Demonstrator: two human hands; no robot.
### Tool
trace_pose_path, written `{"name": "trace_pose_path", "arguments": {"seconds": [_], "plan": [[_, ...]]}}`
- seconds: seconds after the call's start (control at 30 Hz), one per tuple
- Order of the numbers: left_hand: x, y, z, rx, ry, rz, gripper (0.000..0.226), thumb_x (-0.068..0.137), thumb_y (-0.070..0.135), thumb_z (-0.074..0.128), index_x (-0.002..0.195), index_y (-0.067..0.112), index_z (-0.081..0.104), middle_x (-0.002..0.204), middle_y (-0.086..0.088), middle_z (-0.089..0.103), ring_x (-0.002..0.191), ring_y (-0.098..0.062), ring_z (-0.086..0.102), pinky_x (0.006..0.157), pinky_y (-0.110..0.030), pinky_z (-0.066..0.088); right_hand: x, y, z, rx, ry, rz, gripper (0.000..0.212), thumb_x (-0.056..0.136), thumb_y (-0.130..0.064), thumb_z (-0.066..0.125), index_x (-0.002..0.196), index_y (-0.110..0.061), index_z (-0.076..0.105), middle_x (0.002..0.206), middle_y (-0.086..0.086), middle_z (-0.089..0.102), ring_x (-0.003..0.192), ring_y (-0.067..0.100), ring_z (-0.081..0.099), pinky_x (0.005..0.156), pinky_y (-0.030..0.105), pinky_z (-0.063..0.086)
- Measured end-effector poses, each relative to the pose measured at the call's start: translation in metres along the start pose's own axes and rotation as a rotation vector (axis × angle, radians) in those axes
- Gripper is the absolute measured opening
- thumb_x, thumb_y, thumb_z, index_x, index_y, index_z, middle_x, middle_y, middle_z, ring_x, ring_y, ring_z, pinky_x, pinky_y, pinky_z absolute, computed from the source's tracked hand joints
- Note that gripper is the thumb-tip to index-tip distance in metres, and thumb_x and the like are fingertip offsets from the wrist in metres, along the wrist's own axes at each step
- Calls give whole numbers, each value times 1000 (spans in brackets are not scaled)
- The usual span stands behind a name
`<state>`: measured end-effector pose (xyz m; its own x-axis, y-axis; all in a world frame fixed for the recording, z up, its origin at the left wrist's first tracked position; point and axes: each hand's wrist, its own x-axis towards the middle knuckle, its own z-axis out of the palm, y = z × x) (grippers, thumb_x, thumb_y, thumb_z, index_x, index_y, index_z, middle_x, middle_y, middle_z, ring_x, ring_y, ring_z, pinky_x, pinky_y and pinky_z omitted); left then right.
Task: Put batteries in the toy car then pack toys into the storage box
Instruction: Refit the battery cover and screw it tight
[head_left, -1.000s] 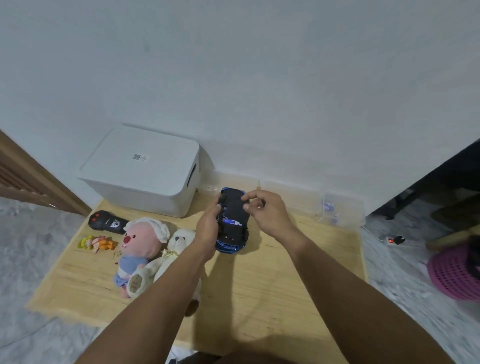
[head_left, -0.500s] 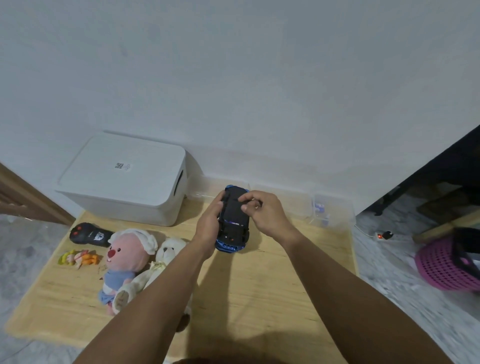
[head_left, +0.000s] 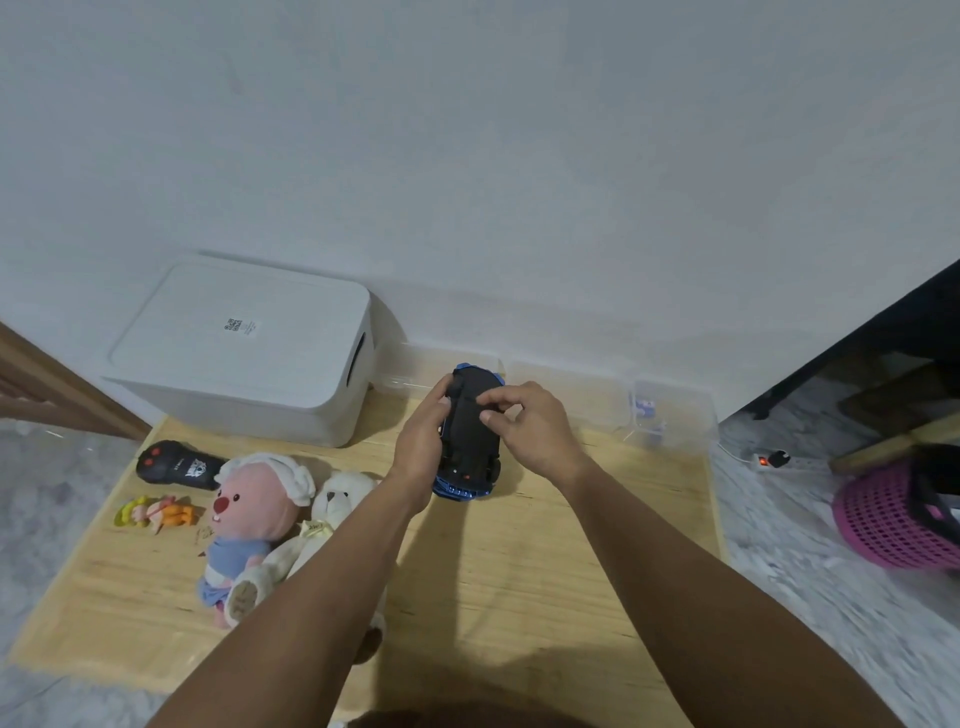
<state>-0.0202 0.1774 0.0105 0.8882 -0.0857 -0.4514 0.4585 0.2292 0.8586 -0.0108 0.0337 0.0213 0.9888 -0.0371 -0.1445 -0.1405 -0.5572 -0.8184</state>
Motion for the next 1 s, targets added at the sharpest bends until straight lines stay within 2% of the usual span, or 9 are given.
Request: {"name": "trace_pose_path", "arguments": {"seconds": [0.13,0.2,0.3,0.37,0.47,0.57,0.67,0.73,1.0], "plan": [[3,-5,0,80,26,30,40,97,22,53,132,39,55,110,-4,67,100,-23,66,90,-43,56,-1,6,4,-108,32,-3,23,87,-18,68,108,-24,72,103,-4,66,88,9,57,82,22,46],[5,-11,-2,117,34,29,47,95,18,58,135,41,51,110,-11,67,100,-26,67,88,-42,56,-2,11,6,-126,54,11,24,87,-17,67,109,-25,71,99,-7,71,88,7,61,83,21,47],[7,-17,-6,134,73,9,51,95,16,56,138,42,47,109,-13,67,100,-30,67,84,-45,57,-2,20,4,-89,70,61,21,89,-17,63,108,-25,67,93,-8,70,85,10,64,78,27,51],[9,-20,-10,142,87,-4,52,96,15,55,140,42,45,108,-12,67,97,-31,67,80,-45,59,-2,30,-1,-59,111,123,17,88,-15,64,104,-21,65,90,-4,67,84,12,63,72,23,50],[11,-24,-15,151,115,-26,53,98,14,52,142,42,43,105,-8,67,92,-26,67,69,-38,59,-4,49,-9,-116,127,227,7,84,-12,70,90,-16,70,84,-2,67,78,11,61,68,16,49],[13,-29,-18,156,137,-51,53,98,13,51,143,40,42,103,-6,66,88,-23,66,62,-32,56,-10,69,-12,-234,42,294,9,77,-10,73,75,-19,74,84,1,73,81,15,66,79,23,53],[12,-34,-19,154,136,-68,53,98,12,51,143,39,42,104,-6,66,89,-23,66,63,-33,57,-19,80,-7,-370,-118,346,13,73,-10,75,69,-22,75,80,-1,74,83,16,68,78,27,55],[12,-36,-19,153,139,-76,53,97,13,52,142,40,43,105,-6,67,88,-22,66,64,-32,57,-24,83,-2,-426,-153,371,16,73,-9,74,67,-24,74,80,-3,73,83,17,68,76,28,56],[12,-41,-13,146,128,-92,53,97,14,53,142,39,43,107,-5,66,91,-23,67,64,-33,59,-30,86,5,-606,-193,250,16,84,-12,66,87,-25,76,94,-2,73,92,20,65,76,27,51]]}}
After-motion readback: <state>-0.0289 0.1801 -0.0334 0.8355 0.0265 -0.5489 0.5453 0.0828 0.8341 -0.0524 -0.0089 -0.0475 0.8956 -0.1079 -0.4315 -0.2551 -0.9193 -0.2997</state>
